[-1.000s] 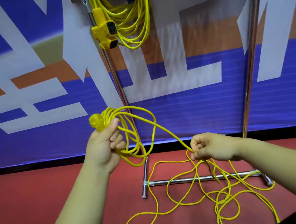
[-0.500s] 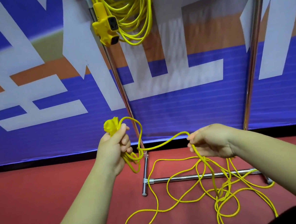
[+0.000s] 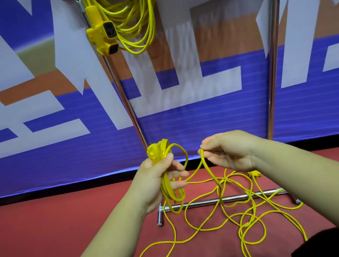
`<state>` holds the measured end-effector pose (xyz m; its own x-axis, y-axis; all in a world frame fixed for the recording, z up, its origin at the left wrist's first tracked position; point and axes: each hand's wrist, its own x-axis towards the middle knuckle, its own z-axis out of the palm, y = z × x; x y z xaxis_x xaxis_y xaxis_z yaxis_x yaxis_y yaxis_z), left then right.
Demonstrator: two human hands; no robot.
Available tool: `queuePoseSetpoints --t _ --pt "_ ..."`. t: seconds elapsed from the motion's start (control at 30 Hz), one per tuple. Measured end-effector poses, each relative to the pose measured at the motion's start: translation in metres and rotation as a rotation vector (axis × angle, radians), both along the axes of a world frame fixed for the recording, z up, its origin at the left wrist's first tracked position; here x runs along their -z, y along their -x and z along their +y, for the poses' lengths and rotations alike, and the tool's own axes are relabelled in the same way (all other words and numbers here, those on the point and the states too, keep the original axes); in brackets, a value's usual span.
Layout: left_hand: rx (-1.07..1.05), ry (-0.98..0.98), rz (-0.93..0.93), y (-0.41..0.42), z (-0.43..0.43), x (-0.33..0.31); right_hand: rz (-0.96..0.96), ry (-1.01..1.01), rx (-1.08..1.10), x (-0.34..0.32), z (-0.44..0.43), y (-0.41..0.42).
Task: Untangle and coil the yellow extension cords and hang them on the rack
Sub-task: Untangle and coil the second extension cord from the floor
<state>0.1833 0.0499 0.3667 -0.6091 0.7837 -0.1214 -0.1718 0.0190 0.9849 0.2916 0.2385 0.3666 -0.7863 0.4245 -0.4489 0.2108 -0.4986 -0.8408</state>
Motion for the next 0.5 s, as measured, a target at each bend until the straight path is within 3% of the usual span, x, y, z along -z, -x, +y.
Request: queuePoseSetpoints --t 0.37,0.43,0.5 --pt "0.067 0.043 -0.115 -0.021 0.020 0.005 0.114 0.100 0.018 -0.006 -0.006 0.003" --pt "0.056 0.010 -0.132 -0.018 0.020 0.005 0.099 -0.052 -0.052 -0.007 -0.003 -0.002" --pt "0.053 -0.057 -0.140 -0.014 0.020 0.003 0.064 -0.363 -0.117 -0.005 0.003 -0.008"
